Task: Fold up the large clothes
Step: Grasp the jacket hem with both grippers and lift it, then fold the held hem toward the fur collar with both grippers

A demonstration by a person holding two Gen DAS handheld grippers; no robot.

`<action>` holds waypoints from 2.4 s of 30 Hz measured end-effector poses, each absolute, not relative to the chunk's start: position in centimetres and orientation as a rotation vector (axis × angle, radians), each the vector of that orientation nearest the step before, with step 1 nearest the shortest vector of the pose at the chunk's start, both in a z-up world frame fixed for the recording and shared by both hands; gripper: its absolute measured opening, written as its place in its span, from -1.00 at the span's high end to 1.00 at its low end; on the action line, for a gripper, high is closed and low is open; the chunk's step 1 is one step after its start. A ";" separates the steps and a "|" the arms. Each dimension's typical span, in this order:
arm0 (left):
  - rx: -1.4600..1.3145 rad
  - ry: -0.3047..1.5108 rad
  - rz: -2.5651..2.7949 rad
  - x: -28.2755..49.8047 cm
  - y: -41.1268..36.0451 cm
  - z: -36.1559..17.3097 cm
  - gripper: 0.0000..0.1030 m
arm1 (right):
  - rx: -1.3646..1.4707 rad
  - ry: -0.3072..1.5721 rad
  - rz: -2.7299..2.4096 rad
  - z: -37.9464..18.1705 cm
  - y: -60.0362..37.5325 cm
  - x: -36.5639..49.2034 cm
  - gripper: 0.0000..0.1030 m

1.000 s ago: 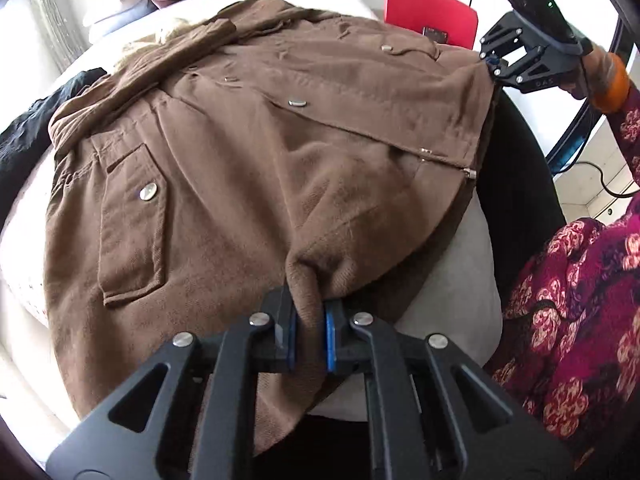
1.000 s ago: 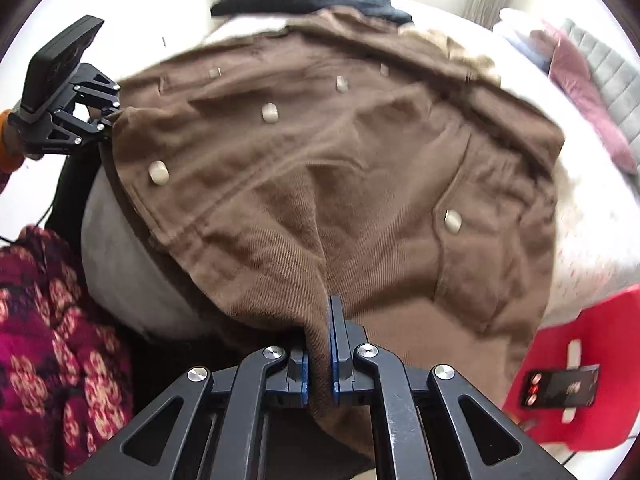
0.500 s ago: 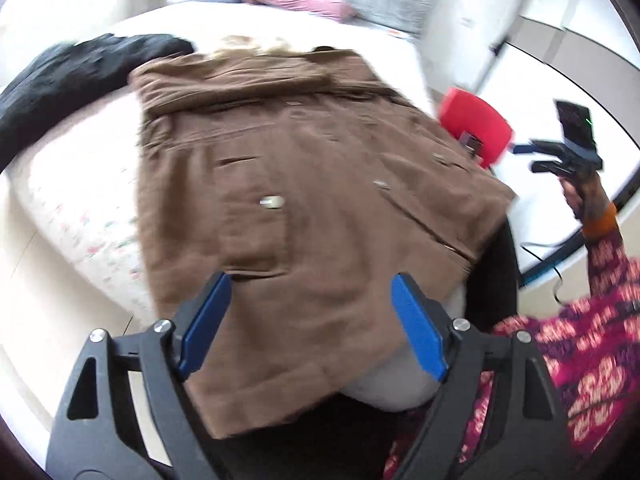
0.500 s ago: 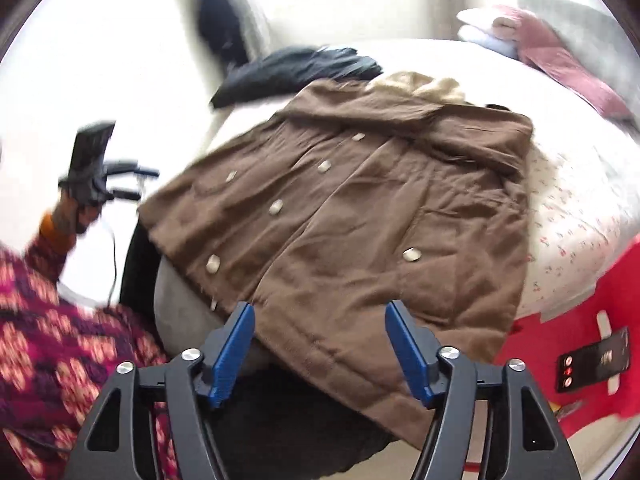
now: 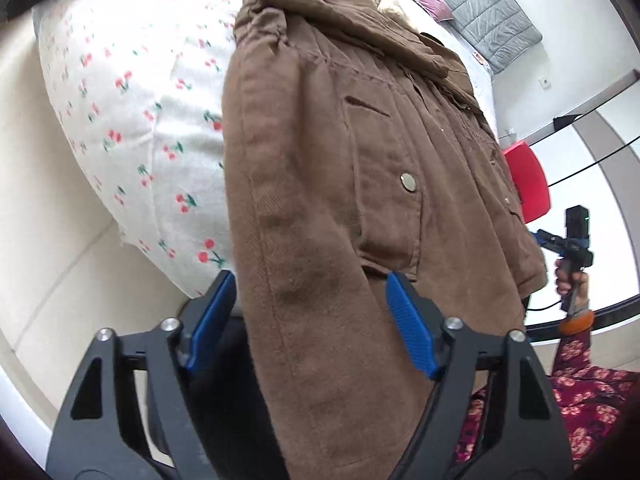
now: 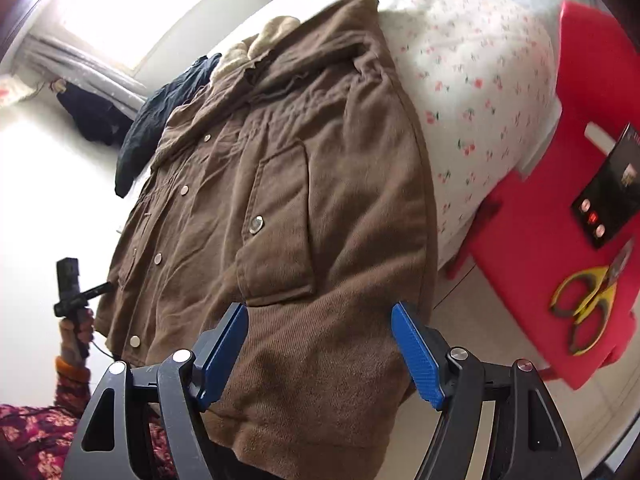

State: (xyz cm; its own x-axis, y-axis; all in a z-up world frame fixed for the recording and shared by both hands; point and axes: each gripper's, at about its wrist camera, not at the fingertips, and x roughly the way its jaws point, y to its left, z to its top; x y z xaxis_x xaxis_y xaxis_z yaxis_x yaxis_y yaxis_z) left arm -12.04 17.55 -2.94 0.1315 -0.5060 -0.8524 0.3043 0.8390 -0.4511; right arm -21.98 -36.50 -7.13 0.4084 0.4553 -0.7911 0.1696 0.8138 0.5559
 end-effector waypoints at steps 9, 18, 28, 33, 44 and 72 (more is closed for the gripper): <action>-0.296 1.316 -0.732 -14.9 16.5 -2.4 -0.05 | 0.715 1.097 0.344 -7.7 -34.8 -22.2 -0.05; -0.422 1.079 -0.734 -14.1 16.3 3.2 0.83 | 0.594 0.798 0.450 -0.4 -32.7 -21.3 0.93; -0.343 1.060 -0.746 -12.8 14.7 4.3 0.82 | 0.626 0.938 0.229 -1.7 -37.1 -20.2 -0.34; -0.373 1.097 -0.705 -12.9 15.9 2.9 0.82 | 0.726 1.093 0.150 -7.7 -39.2 -22.3 -0.34; -0.374 1.107 -0.692 -13.2 16.2 2.5 0.82 | 0.942 1.175 0.180 -12.7 -40.6 -24.6 -0.36; -0.462 0.808 -0.618 -0.4 13.8 12.2 0.83 | 0.533 0.583 0.244 9.4 -37.7 -11.8 0.83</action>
